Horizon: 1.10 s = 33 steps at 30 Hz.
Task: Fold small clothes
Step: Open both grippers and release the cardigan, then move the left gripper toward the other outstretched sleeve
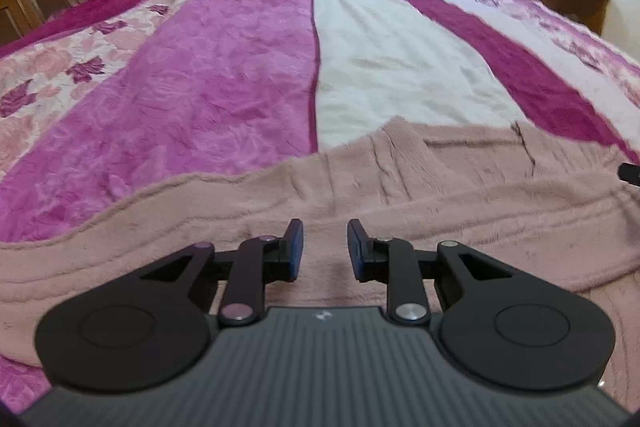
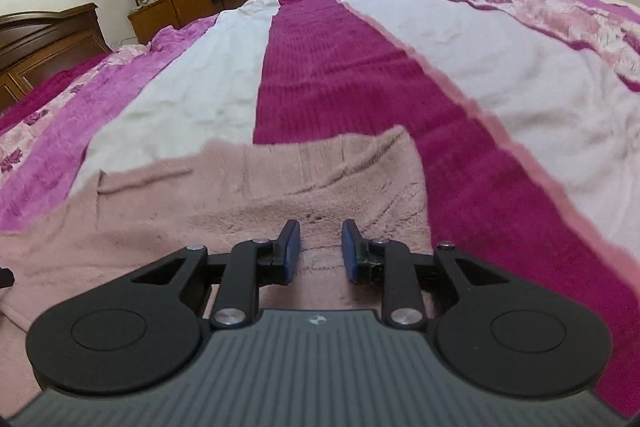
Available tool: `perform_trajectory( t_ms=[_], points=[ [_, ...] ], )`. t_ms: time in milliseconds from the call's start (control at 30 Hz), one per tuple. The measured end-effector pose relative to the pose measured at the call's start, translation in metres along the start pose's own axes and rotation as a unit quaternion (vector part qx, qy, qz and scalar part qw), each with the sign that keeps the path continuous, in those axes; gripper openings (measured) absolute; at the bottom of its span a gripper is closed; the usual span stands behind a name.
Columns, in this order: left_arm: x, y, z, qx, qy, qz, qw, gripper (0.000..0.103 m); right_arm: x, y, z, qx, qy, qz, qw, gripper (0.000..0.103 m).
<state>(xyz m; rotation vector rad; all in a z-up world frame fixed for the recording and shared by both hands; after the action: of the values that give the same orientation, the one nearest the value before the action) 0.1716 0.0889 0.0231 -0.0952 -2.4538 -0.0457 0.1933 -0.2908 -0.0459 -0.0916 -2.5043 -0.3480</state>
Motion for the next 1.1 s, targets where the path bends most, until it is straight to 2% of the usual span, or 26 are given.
perform_trajectory(
  t_ms=[167,233,433,900,1100],
  points=[
    [-0.018,0.003,0.016,0.001,0.03,-0.003,0.9995,0.027,0.0,0.0,0.003,0.0,-0.004,-0.004,1.0,0.035],
    [-0.019,0.006,0.019,0.008,0.027,0.001,0.9996,0.027,-0.001,0.001,0.003,0.004,-0.006,-0.014,1.0,0.046],
    [-0.009,0.005,0.018,0.019,0.024,-0.008,0.9995,0.027,0.015,0.011,0.002,0.008,-0.006,-0.025,1.0,0.067],
    [0.048,0.018,0.016,0.045,0.015,-0.014,0.9988,0.028,0.102,0.028,0.014,-0.014,-0.012,-0.072,0.997,0.07],
    [0.068,0.031,0.018,0.06,0.014,-0.033,0.9976,0.029,0.123,0.033,0.028,-0.022,-0.001,-0.078,0.997,0.072]
  ],
)
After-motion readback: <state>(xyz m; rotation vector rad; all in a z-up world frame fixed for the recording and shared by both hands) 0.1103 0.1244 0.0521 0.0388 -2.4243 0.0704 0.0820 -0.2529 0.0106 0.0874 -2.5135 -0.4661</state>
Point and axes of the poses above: each gripper's, at about its wrist camera, not at the fingertips, and x roughly against the way its jaws point, y to its left, z to its underside, the point moved 4 cm from there along -x, roughly the way its jaws point, and after that the axes turned 2 degrees about z, right-handed, at the moved point
